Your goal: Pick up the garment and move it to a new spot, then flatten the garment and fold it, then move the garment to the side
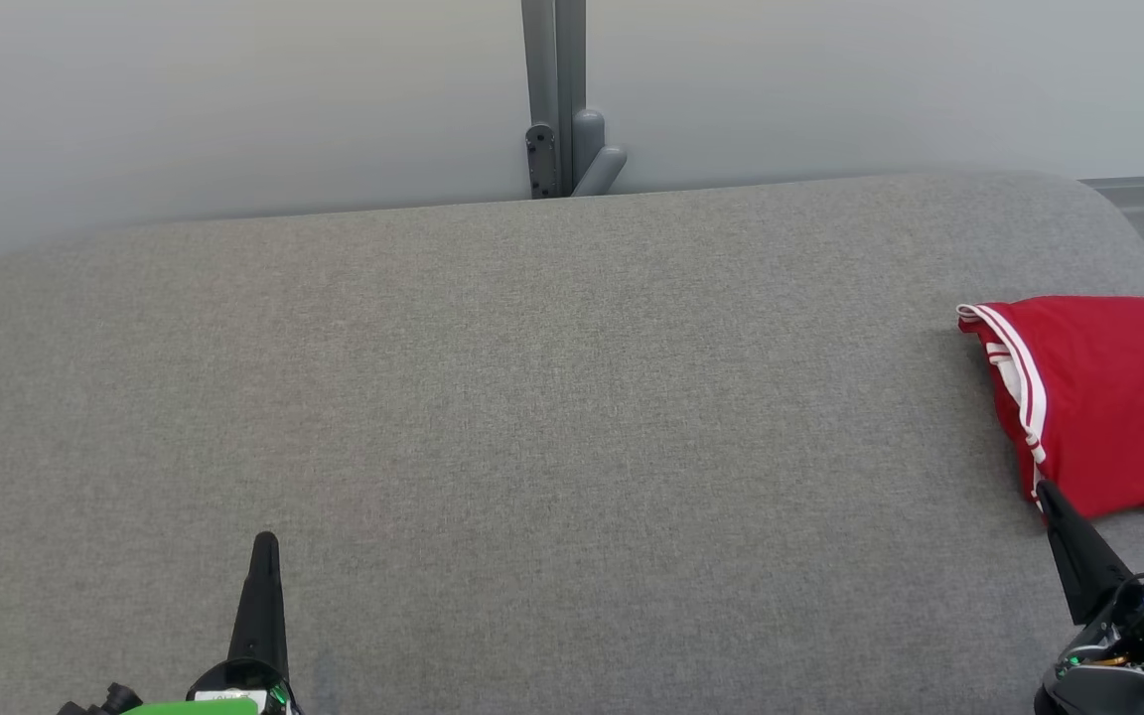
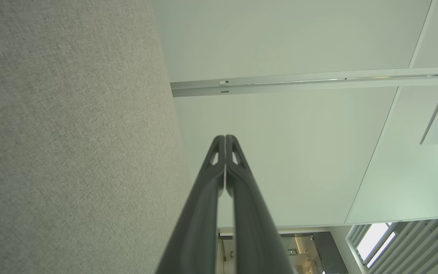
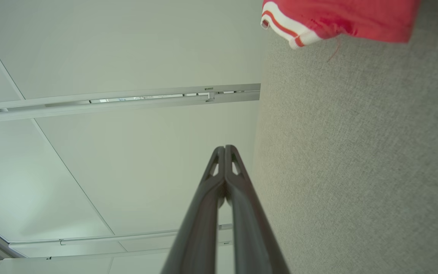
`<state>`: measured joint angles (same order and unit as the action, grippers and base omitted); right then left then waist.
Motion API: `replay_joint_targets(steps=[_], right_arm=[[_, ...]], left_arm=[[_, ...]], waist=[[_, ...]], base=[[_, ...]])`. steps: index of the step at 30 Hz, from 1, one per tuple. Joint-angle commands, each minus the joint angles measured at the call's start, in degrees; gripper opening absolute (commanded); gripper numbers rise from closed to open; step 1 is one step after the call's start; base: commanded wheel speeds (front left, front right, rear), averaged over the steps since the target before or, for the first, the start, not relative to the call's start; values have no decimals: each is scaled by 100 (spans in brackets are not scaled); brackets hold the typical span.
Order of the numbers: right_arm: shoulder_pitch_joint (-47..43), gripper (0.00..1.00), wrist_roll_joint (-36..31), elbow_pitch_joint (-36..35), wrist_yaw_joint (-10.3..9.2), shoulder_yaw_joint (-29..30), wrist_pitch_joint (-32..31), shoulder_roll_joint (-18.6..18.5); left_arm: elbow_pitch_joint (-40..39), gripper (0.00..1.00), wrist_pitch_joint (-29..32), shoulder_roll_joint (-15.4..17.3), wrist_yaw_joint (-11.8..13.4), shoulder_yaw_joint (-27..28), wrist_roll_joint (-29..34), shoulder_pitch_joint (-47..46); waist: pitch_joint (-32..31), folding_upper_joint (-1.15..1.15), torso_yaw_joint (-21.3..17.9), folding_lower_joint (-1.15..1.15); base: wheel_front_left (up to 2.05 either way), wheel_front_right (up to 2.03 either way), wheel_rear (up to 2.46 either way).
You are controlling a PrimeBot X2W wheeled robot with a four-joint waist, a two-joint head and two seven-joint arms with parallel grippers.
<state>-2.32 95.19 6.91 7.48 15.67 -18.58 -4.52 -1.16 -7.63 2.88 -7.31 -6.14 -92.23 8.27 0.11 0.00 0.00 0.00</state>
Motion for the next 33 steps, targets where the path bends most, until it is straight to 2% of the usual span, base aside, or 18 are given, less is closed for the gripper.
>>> replay_joint_targets(steps=[1, 33], right_arm=[[45, 0, -7, 1, 2, 20, -36, -1], [60, 0, -72, 9, 2, 94, -100, 59]], left_arm=[[-12, 0, 23, -3, -40, 16, -5, 61], [-12, 0, 27, -5, -40, 18, -1, 60]], waist=[[0, 0, 0, 0], [0, 0, 0, 0]], base=[[0, 0, 0], [0, 0, 0]])
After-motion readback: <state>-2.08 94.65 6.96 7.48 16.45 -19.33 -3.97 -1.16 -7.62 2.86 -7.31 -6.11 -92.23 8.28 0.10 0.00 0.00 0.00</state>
